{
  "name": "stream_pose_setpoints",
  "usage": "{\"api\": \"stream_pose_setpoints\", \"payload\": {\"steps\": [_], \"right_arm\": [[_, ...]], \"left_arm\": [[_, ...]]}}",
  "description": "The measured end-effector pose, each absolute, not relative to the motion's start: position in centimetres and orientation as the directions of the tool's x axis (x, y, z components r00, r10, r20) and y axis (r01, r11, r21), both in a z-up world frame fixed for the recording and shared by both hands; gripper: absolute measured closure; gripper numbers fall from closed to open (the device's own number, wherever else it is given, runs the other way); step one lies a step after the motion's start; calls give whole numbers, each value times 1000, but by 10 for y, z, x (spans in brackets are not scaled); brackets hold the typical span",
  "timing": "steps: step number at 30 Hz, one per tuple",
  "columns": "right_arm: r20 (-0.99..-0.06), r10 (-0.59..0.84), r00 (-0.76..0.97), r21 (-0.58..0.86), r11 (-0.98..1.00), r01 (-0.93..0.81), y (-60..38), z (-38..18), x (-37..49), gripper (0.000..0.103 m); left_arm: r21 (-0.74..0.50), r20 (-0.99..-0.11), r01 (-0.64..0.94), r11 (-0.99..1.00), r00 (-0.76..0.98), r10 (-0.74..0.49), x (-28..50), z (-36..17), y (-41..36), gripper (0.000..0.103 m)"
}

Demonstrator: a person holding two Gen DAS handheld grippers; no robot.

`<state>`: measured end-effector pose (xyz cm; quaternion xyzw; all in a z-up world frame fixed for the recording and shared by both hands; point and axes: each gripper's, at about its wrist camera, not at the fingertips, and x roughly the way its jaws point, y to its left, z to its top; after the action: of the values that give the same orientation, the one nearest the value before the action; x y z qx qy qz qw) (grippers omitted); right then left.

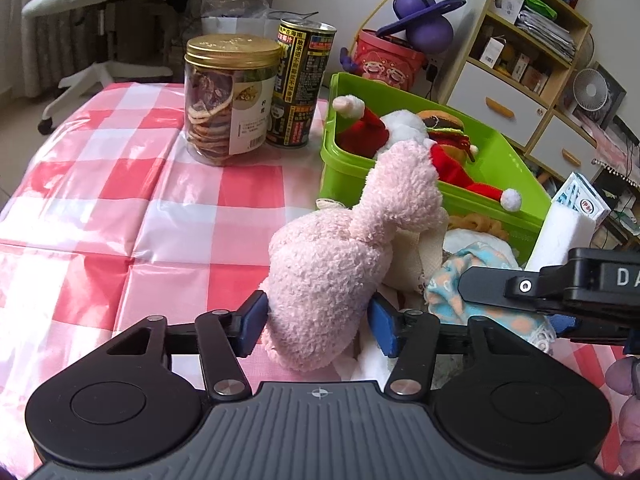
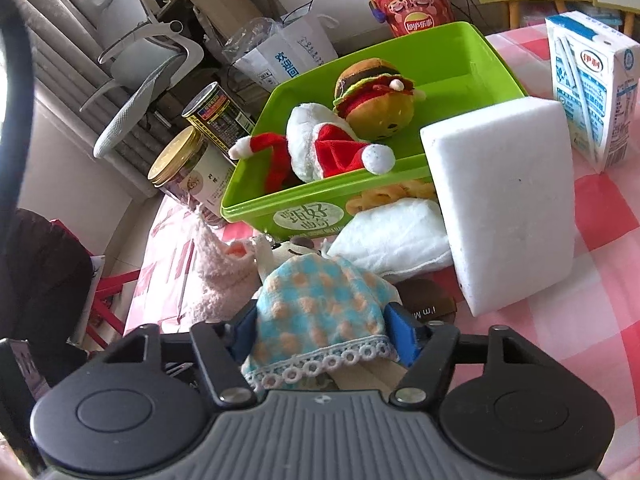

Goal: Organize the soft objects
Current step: 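Grasp the pink bunny with the left gripper while the right gripper grasps the blue-dress bunny doll, then carry the bunny and doll into the green bin and open both grippers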

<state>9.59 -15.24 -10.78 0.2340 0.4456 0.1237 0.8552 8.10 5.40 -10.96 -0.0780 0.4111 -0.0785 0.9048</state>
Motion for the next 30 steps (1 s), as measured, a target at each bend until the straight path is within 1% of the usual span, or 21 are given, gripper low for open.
{"api": "stream_pose_setpoints", "payload": {"steps": [2, 4, 10, 21, 24, 30], "right_arm": [[-700, 413, 582, 508, 861, 1, -152, -106, 95, 71], [-693, 426, 581, 520, 854, -5, -152, -105, 95, 80], [-690, 432, 581, 517, 856, -23, -150, -103, 96, 87], [-651, 455, 608, 571, 821, -3, -162, -90, 95, 90], [-632, 468, 618, 593, 805, -4, -168, -85, 94, 90], [-589, 488, 644, 635, 773, -4, -178, -72, 91, 90]], "left_arm": [[-208, -731, 74, 975, 651, -205, 81, -109, 54, 51], [-213, -730, 70, 974, 651, -207, 81, -108, 55, 53], [-231, -739, 59, 971, 639, -215, 82, -105, 58, 55], [-243, -778, -8, 970, 599, -190, 83, -93, 62, 57], [-266, -799, -52, 963, 571, -190, 83, -90, 66, 57], [-307, -802, -83, 948, 559, -211, 79, -80, 71, 57]]}}
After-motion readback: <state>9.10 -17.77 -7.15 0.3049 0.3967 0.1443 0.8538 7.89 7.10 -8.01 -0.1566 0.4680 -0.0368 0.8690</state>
